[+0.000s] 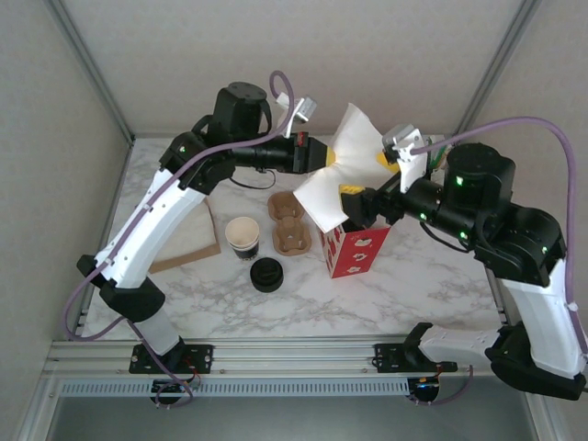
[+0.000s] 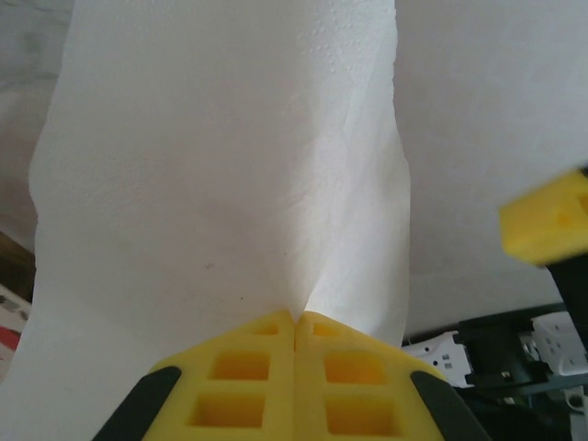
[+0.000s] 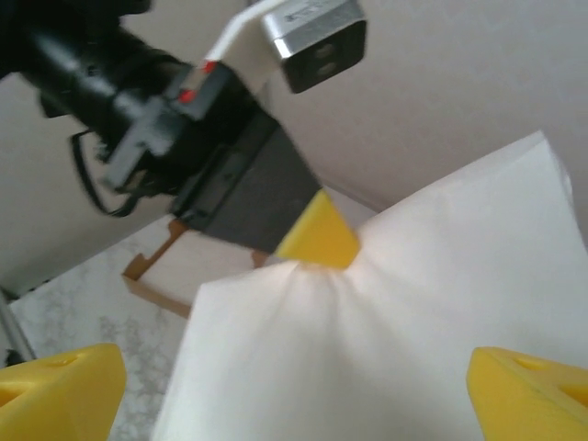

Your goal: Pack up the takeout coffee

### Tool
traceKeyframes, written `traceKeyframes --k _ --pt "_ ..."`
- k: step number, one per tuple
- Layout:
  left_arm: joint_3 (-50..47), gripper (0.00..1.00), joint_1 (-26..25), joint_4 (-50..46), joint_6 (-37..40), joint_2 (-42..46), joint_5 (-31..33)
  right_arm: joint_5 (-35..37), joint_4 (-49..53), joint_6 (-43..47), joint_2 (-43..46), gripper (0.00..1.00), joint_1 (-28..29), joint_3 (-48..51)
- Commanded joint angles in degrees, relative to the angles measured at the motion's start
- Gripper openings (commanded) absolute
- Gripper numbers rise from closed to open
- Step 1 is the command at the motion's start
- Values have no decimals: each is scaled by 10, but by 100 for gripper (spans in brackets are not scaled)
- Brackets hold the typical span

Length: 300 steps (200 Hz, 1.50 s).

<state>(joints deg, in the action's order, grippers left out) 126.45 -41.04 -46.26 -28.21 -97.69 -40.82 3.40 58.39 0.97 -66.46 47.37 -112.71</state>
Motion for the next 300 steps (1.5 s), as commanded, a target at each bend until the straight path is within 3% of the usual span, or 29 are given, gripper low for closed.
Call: traceKeyframes --k 1,57,88,145,228,248,262,300 --pt "22 0 -11 30 7 -3 -52 -28 20 21 -13 96 -39 -25" --pt "9 0 -15 74 -12 9 -108 -174 5 21 -10 98 -146 27" --pt "5 0 -22 111 -32 1 -144 -263 -23 24 -10 98 -167 56" --pt "3 0 -43 159 -57 -15 -171 -304 -76 8 -9 94 -199 102" --pt "8 0 -34 168 -69 -39 -116 -349 -107 -9 18 40 -211 146" --pt "8 20 -26 171 -74 -40 -99 -346 -108 -11 25 15 -211 152" --pt "9 33 -20 172 -75 -38 -83 -342 -103 -13 26 3 -211 155" --pt "11 66 -6 151 -61 -20 -28 -307 -90 -24 30 0 -211 167"
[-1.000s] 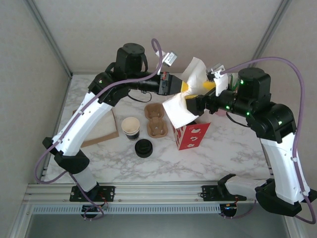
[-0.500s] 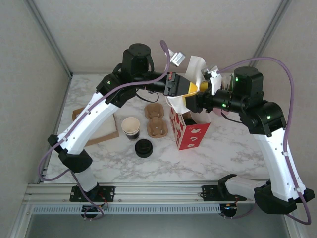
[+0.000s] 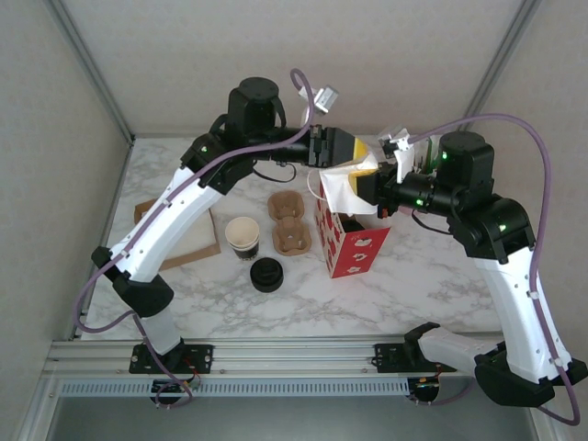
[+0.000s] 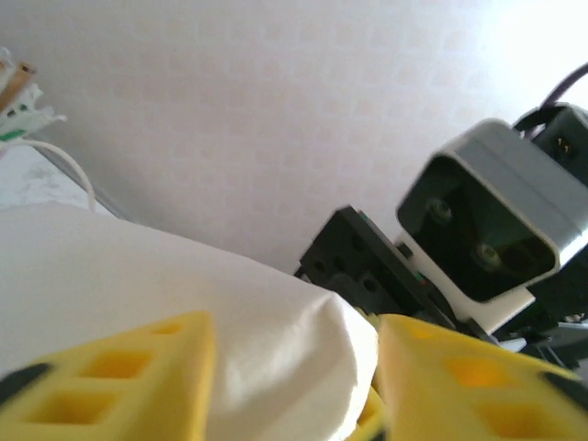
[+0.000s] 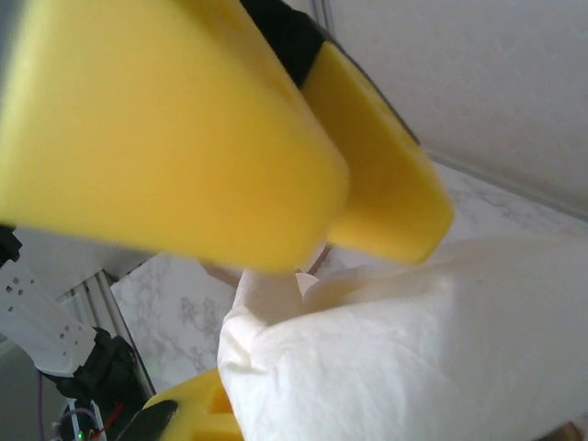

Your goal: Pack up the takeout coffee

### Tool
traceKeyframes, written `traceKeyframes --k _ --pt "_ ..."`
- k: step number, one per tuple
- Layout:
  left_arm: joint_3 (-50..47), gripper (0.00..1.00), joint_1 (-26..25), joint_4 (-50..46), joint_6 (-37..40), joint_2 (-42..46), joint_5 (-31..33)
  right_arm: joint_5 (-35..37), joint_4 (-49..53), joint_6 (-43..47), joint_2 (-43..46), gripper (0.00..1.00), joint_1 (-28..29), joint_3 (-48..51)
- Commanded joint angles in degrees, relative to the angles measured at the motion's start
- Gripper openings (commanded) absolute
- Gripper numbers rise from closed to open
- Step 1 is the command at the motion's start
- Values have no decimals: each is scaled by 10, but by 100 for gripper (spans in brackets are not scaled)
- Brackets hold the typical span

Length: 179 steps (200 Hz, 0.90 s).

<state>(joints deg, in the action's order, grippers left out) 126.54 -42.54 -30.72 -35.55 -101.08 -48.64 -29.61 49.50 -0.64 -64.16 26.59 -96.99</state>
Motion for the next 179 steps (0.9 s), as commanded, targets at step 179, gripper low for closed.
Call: traceKeyframes --k 179 --pt "-360 81 46 37 -6 202 268 286 118 8 -113 0 31 -26"
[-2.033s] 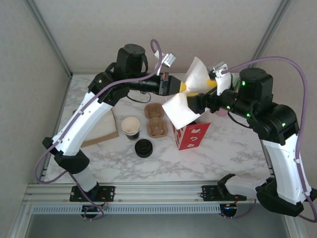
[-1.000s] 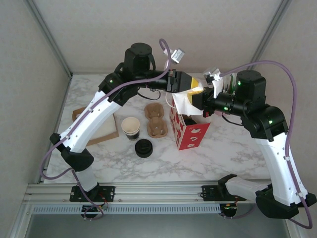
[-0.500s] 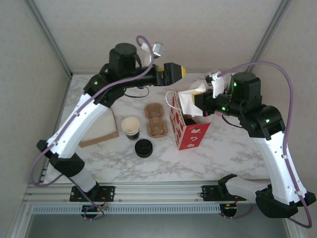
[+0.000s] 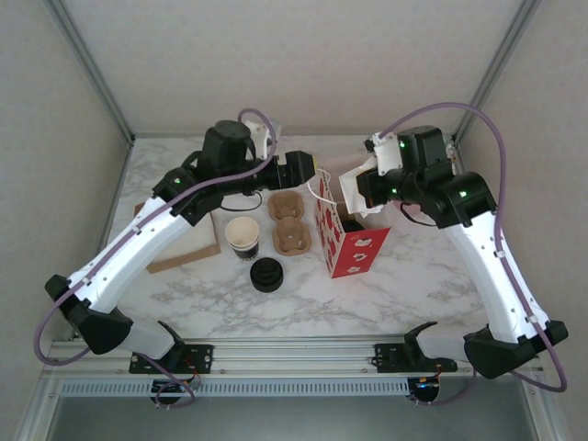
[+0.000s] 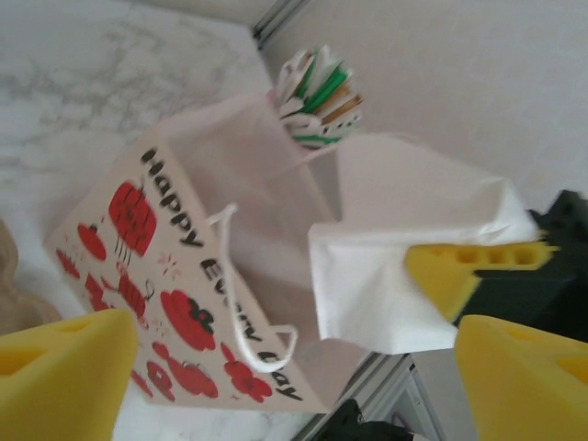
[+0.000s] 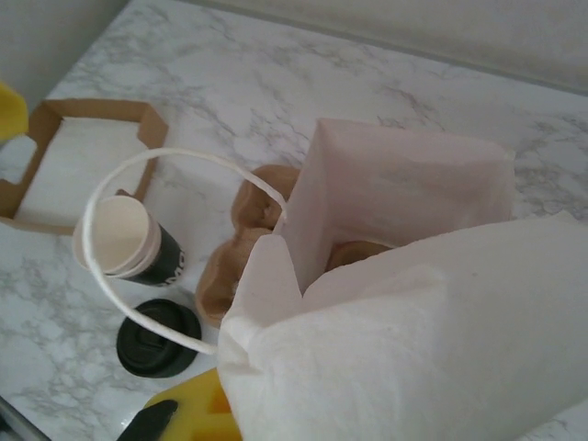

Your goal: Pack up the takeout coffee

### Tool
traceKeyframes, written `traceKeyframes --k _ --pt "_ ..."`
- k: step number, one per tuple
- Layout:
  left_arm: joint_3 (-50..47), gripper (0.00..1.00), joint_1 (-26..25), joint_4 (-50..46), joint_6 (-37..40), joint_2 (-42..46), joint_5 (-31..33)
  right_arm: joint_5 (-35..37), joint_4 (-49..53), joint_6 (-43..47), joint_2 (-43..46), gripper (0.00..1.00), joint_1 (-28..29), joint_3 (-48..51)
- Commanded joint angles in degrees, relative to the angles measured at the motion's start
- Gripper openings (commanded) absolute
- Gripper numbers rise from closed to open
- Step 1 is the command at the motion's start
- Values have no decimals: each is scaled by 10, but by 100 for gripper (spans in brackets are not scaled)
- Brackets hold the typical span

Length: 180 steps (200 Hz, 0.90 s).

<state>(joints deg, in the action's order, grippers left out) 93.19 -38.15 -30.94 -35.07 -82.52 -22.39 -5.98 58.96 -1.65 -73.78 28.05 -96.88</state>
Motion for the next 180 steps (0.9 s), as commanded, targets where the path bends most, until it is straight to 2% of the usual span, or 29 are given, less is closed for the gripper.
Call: traceKeyframes --k 1,16,71,107,136,180 --pt "-28 80 2 40 -11 16 5 51 24 18 -18 0 16 -27" --pt "-43 78 2 47 -15 13 3 70 32 23 -36 0 30 -36" --pt "-70 48 3 68 -19 5 -7 95 56 31 -96 0 52 -61" --pt "-77 33 4 67 -18 2 -8 90 61 31 -126 0 52 -69" --pt "-81 29 5 66 -18 5 -7 79 62 31 -147 0 52 -70" --pt "-87 28 10 65 -17 12 -6 65 55 29 -163 0 43 -66"
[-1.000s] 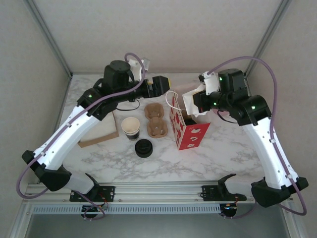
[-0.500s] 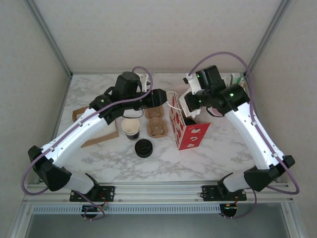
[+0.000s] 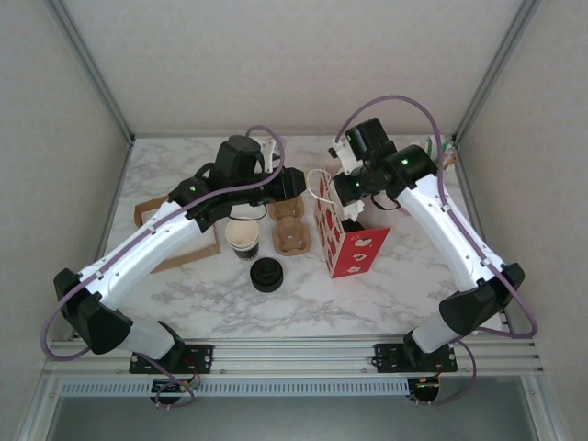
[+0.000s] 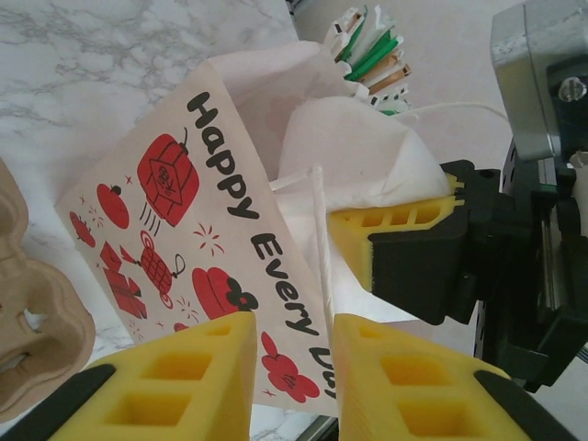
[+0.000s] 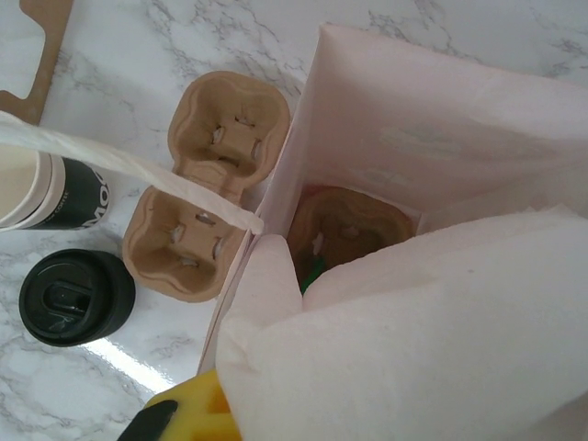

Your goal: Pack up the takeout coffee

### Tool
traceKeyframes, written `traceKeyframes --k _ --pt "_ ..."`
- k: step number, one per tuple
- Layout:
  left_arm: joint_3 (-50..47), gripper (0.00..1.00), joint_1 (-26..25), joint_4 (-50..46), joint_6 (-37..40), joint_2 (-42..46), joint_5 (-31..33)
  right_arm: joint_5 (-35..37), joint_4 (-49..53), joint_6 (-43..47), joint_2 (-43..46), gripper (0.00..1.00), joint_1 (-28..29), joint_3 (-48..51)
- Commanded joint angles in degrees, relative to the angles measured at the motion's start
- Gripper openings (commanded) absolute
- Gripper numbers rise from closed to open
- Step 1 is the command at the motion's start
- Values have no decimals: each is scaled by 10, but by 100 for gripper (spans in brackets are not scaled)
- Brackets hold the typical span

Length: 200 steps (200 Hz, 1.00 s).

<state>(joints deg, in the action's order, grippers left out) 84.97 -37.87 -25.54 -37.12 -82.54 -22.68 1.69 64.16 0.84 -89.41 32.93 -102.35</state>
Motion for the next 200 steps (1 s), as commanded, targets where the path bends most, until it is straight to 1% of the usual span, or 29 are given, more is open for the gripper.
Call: traceKeyframes --k 1,49,121,157,170,200 --pt "-5 28 7 11 4 12 -4 -12 2 4 -7 0 -6 -11" --pt "-7 28 9 12 6 14 -5 -38 -12 4 -18 0 -22 -2" --pt "-13 28 12 11 7 21 -6 -53 -37 -3 -34 0 -33 28" --pt "-16 28 12 11 6 26 -5 -53 -45 -5 -40 5 -34 35" --pt "-17 28 12 11 6 27 -5 -51 -46 -5 -42 9 -34 34" --pt "-17 29 13 11 6 31 -4 -47 -41 -7 -44 17 -34 29"
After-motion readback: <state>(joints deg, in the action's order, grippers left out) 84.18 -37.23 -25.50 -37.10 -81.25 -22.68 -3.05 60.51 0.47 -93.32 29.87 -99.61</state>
